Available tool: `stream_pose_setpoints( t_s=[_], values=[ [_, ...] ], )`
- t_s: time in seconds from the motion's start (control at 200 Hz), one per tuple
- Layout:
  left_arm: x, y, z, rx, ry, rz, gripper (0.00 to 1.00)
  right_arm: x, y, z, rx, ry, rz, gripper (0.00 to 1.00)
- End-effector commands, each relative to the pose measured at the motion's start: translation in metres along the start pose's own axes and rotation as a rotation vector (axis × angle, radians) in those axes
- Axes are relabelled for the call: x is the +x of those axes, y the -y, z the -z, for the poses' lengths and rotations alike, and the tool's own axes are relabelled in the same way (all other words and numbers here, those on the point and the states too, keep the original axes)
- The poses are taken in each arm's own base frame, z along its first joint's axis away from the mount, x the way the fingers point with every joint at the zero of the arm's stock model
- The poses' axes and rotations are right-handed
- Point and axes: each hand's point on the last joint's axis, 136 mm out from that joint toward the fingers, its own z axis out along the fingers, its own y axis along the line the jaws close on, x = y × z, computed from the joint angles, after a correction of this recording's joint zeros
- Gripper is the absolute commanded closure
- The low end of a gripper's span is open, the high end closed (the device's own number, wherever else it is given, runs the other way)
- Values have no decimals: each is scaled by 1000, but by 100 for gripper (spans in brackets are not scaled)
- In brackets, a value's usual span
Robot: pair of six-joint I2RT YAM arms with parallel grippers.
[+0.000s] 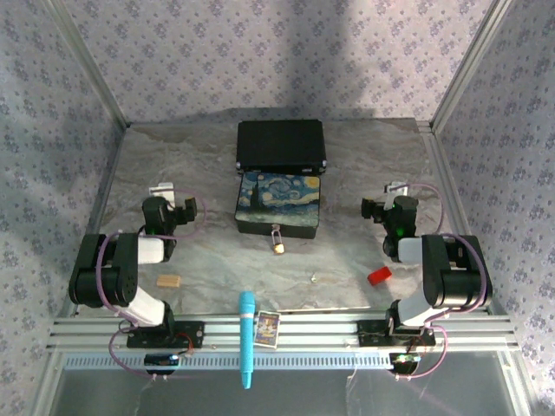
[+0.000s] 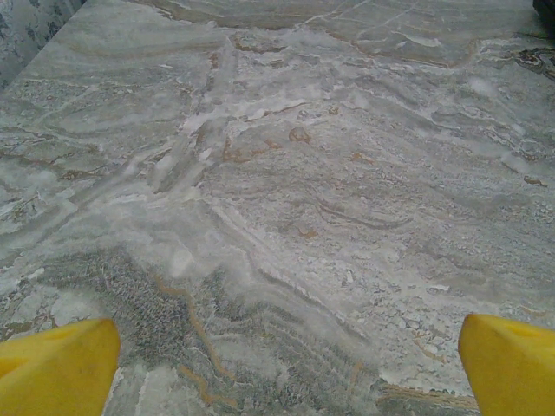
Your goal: Unlock the padlock with the key
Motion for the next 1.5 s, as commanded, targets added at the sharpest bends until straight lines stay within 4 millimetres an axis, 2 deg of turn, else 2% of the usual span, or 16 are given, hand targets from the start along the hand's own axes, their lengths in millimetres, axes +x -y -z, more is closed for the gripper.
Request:
stream_pose_setpoints(
  t_s=[0.0,0.89,0.994,1.189,1.359,1.449,1.494],
  values=[
    [-16,-1,-3,2,49,-5,0,-10,2,-4,3,27,15,1],
    [-16,0,-3,6,49,-4,0,-9,1,-3,-1,25,15,1],
    [-17,3,-2,21,55,-9,0,-14,3,-1,6,28,9,1],
    [-39,4,21,27,93,-17,0,-35,3,19,3,45,7,1],
    [-74,8,52,54,140,38,0,-62,2,48,-7,23,-60,1],
    [-92,7,69,69,140,223,0,-75,-5,66,-52,19,-110,1],
    [-97,7,77,78,126,356,0,-78,0,74,-29,1,-186,1]
  ],
)
